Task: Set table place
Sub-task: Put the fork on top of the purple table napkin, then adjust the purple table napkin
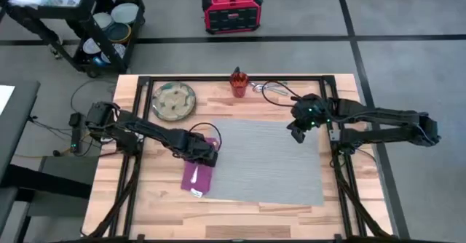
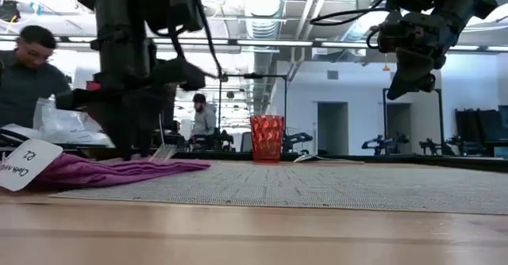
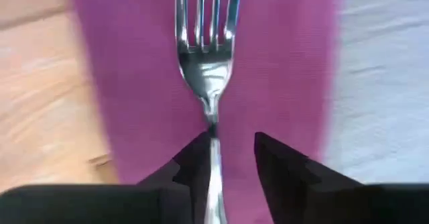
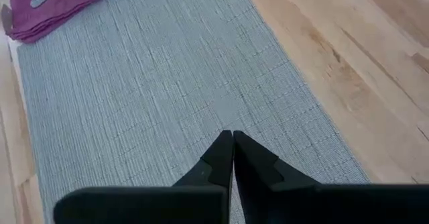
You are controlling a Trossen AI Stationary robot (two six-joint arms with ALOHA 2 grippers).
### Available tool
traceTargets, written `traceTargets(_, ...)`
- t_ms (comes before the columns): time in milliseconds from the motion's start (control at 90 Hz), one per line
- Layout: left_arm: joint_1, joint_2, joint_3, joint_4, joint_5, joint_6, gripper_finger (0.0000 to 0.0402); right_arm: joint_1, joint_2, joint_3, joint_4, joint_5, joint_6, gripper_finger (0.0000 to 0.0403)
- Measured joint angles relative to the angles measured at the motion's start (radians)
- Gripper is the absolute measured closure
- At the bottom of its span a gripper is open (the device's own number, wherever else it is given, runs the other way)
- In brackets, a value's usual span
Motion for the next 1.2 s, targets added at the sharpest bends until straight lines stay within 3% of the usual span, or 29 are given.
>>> traceTargets(156,0.002,0.000,0.000,-0.081,-0.027,-0.025,0.0295,0.000,0.000,0.000,-0.015,0.000,0.000,0.0403)
traceTargets(378,0.002,0.000,-0.001,-0.060,-0.076,0.012,0.0393,0.000,0.000,0.000,-0.024,0.000,-0.003,0.0403)
traceTargets(978,-0.029,-0.003,-0.115,0.005,-0.099,-0.052,0.0402,0.000,0.000,0.000,-0.032,0.000,0.000,0.0403)
traceTargets(1200,-0.062,-0.002,-0.123,-0.118,-0.071,-0.049,0.0402,-0.022,0.000,0.000,-0.032,0.000,0.011,0.0403)
